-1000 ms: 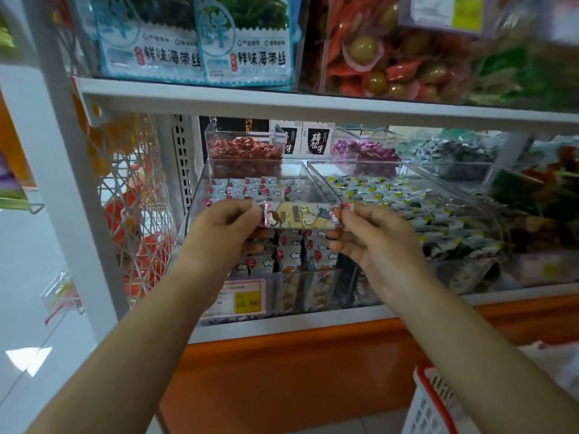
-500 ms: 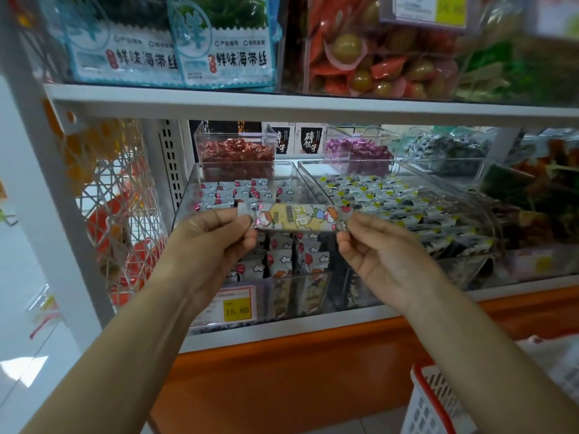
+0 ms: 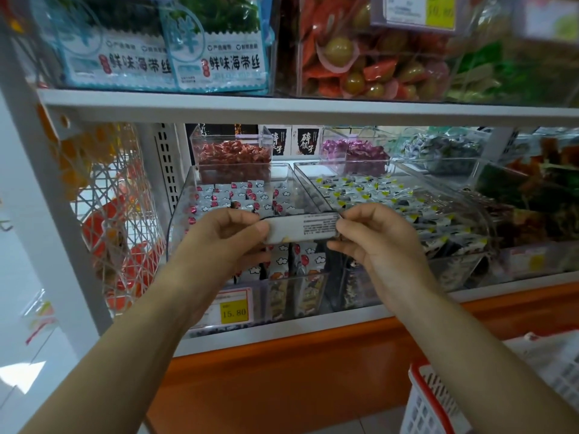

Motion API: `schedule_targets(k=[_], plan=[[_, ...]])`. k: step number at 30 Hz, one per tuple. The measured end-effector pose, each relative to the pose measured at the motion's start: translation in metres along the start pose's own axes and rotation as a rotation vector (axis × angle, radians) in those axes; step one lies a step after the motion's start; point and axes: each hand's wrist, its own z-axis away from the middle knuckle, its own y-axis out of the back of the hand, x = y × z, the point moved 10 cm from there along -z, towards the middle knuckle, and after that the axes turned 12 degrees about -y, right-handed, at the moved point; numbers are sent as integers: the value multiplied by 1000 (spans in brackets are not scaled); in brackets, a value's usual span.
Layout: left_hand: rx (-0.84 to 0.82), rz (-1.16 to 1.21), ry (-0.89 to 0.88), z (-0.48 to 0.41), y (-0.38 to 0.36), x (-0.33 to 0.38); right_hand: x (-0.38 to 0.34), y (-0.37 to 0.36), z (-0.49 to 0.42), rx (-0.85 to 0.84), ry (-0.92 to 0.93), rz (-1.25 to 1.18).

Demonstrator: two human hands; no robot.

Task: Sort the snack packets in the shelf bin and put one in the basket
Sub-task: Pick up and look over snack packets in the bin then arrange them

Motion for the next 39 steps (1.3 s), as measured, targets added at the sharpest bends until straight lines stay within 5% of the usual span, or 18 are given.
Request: schedule_targets(k=[5,16,32,39], plan=[[23,-107,-29,-1,5,1,-4,-12,7,-56,74,123],[-98,-488,-185,5,-11,22,-11,0,8,107,120,230],[76,-468,-166,-1,3,18,-19,-16,18,104,270,397],[-128,-627,-272,2,-17,21,-12,-7,11,143,200,273]])
